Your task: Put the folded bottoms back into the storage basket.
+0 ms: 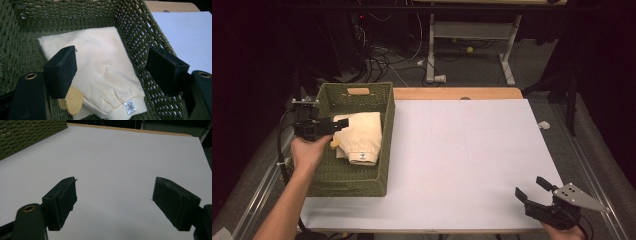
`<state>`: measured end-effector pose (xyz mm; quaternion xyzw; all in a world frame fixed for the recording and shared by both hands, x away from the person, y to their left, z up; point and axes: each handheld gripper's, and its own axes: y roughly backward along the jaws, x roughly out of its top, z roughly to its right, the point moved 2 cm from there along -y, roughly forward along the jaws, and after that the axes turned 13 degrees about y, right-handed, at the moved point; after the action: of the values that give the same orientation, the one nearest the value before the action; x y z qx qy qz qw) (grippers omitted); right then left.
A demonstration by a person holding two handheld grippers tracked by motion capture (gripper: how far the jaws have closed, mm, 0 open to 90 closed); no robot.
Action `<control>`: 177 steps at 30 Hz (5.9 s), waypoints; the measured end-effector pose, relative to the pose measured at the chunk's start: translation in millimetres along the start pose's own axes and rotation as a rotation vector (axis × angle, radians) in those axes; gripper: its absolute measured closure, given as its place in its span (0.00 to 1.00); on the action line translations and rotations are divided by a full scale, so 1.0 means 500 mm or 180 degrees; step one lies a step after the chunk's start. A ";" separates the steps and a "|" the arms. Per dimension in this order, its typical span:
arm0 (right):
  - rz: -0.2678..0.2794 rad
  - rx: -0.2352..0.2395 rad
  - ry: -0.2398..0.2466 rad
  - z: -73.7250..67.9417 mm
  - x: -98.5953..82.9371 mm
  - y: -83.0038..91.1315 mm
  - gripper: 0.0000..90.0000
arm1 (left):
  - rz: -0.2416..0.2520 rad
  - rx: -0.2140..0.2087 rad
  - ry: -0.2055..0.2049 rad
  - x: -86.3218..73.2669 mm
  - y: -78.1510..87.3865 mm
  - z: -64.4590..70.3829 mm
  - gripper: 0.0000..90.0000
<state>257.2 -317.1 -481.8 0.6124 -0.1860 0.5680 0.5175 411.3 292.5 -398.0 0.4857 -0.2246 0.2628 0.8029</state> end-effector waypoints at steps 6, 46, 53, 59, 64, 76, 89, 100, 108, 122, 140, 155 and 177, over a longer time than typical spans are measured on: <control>-0.0002 -0.0001 0.0001 0.000 0.000 0.000 0.23 | 0.0034 -0.0024 -0.0042 -0.004 0.012 0.003 0.26; 0.0005 -0.0002 0.0009 0.000 0.000 0.000 0.23 | 0.0297 -0.0255 -0.0456 -0.070 0.094 0.049 0.26; 0.0004 -0.0004 0.0009 0.000 0.000 0.000 0.23 | 0.0345 -0.0277 -0.0462 -0.085 0.107 0.045 0.26; 0.0005 -0.0005 0.0005 0.000 0.000 0.000 0.23 | 0.0361 -0.0288 -0.0476 -0.095 0.116 0.041 0.26; 0.0005 -0.0003 0.0013 -0.001 0.001 0.000 0.23 | 0.0399 -0.0309 -0.0462 -0.106 0.128 0.035 0.26; -0.0005 -0.0009 0.0016 -0.003 0.001 -0.001 0.23 | 0.0439 -0.0354 -0.0478 -0.135 0.144 0.025 0.26; -0.0006 -0.0011 0.0005 -0.002 0.001 0.000 0.23 | 0.0492 -0.0397 -0.0502 -0.168 0.155 0.022 0.26; -0.0004 -0.0011 0.0007 -0.002 0.001 0.000 0.23 | 0.0510 -0.0425 -0.0502 -0.191 0.157 0.018 0.26; 0.0000 -0.0010 0.0013 -0.003 0.001 0.000 0.23 | 0.0529 -0.0430 -0.0488 -0.205 0.160 0.013 0.26; -0.0003 -0.0012 0.0011 -0.003 0.002 0.000 0.23 | 0.0574 -0.0461 -0.0437 -0.229 0.161 -0.003 0.26; -0.0003 -0.0020 -0.0005 -0.003 0.001 0.001 0.23 | 0.0673 -0.0397 -0.0439 -0.256 0.166 -0.017 0.27; 0.0000 -0.0021 0.0002 -0.003 0.001 0.001 0.23 | 0.0741 -0.0382 -0.0393 -0.282 0.160 -0.031 0.27; -0.0005 -0.0026 0.0007 -0.003 0.001 0.001 0.23 | 0.0790 -0.0264 -0.0396 -0.308 0.132 -0.045 0.26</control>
<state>256.4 -315.8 -481.4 0.6098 -0.1872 0.5674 0.5207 254.1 307.0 -458.6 0.4359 -0.3429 0.3199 0.7681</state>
